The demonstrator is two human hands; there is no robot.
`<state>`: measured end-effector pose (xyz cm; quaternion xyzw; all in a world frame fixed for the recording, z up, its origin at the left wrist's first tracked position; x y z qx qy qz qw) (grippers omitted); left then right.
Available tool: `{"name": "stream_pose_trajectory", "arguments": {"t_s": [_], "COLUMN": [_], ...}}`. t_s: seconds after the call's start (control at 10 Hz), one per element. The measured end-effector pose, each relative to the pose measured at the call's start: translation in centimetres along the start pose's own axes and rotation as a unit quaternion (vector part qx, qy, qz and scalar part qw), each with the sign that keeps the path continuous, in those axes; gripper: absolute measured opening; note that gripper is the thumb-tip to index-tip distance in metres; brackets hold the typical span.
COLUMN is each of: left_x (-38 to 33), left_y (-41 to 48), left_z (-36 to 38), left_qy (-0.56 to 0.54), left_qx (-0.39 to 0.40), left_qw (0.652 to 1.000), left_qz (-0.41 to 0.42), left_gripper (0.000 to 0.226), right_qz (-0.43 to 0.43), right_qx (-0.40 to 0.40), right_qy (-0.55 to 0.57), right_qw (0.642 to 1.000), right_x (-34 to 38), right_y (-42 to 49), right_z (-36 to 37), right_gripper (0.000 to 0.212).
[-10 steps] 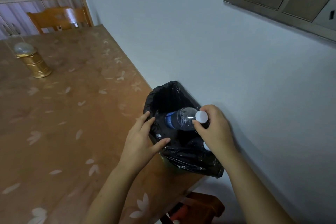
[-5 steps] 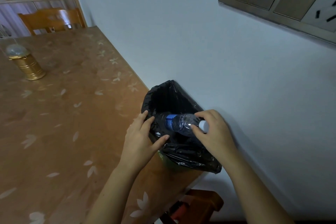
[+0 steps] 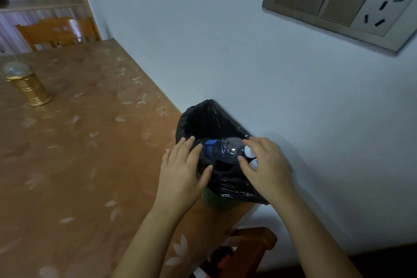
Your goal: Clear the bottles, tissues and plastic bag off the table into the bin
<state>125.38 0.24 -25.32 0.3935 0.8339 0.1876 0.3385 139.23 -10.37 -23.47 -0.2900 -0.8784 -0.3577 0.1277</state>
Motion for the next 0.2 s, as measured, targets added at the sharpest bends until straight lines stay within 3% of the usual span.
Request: {"name": "stream_pose_trajectory", "arguments": {"t_s": [0.2], "left_x": [-2.6], "left_y": [-0.6], "left_z": [-0.6], "left_qy": [-0.014], "left_qx": [-0.024], "left_qw": [0.998], "left_qz": [0.054], "left_gripper": [0.043], "right_qz": [0.009], "right_qx": [-0.049], "right_qy": [-0.031], "right_qw": [0.998], "right_x": [0.1], "right_y": [-2.0], "right_z": [-2.5], "right_gripper": [0.032]}}
Point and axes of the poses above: each hand's wrist, its own y-axis towards the middle knuckle, its own z-axis out of the palm, x = y × z, the point moved 7 cm from there along y, towards the middle knuckle, and after that the axes turned 15 degrees about -x, right-handed, at the moved point
